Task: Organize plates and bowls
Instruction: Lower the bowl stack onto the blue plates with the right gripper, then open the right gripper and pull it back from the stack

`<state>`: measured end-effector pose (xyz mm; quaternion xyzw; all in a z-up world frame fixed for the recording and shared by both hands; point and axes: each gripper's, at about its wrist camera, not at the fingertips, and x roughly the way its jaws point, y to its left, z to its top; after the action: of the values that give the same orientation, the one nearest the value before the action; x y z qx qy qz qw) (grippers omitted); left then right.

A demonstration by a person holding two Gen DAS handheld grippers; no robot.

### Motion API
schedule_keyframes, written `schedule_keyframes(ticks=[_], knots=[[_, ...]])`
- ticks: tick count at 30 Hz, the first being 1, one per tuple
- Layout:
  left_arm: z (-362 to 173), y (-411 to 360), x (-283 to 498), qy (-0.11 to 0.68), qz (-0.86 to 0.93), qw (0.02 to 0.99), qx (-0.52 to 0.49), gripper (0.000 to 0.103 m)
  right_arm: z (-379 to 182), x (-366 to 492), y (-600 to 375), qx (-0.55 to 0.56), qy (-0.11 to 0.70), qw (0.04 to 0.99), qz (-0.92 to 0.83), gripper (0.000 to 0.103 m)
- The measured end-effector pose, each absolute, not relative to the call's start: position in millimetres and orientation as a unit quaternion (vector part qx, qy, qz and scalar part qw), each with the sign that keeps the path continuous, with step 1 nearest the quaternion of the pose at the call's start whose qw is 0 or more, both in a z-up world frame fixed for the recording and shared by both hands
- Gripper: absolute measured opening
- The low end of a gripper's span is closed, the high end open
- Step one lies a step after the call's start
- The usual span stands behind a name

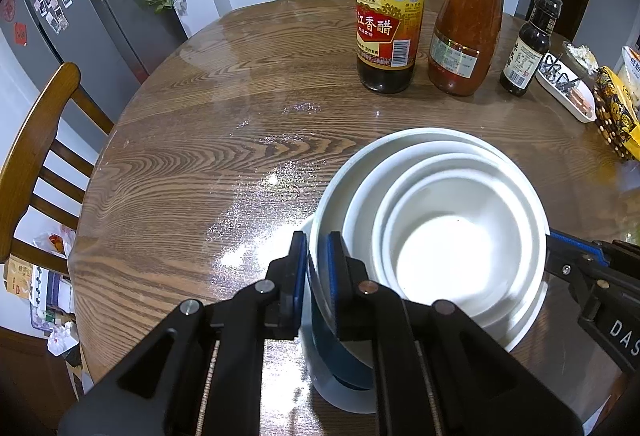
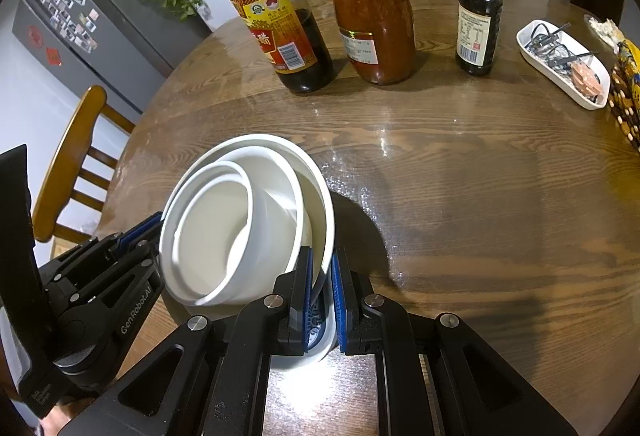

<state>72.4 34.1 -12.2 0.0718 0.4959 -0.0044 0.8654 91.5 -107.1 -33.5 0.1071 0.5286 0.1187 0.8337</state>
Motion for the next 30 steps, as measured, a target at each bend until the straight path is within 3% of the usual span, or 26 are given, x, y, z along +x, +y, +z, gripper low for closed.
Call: schedule_keyframes(ticks=[7, 12, 18, 21, 25, 30], knots=[[-11.7, 36.1, 72.7, 0.496, -0.004, 0.865, 0.072, 0.009, -33.2, 91.0, -106.9, 0.108, 0.529, 0.834, 0.119, 0.013], [-11.1, 37.2, 72.4, 0.494, 0.003, 0.866, 0.075, 0.016, -34.3, 92.5, -107.3, 0.104, 0.529, 0.835, 0.11, 0.013], [-10.3, 42.2, 72.7, 0.492, 0.016, 0.867, 0.074, 0.032, -34.7, 92.5, -108.9, 0.103, 0.53, 0.835, 0.103, 0.013], [-10.0, 44.6, 73.0, 0.492, 0.026, 0.867, 0.073, 0.045, -33.5, 91.6, -107.4, 0.099, 0.53, 0.837, 0.095, 0.013], [-12.6, 54.8, 73.5, 0.501, 0.036, 0.863, 0.057, 0.072, -28.3, 88.8, -105.9, 0.085, 0.519, 0.847, 0.079, 0.013], [-8.4, 63.3, 70.6, 0.497, 0.041, 0.866, 0.037, 0.086, -15.3, 84.0, -108.4, 0.07, 0.496, 0.863, 0.065, 0.014]])
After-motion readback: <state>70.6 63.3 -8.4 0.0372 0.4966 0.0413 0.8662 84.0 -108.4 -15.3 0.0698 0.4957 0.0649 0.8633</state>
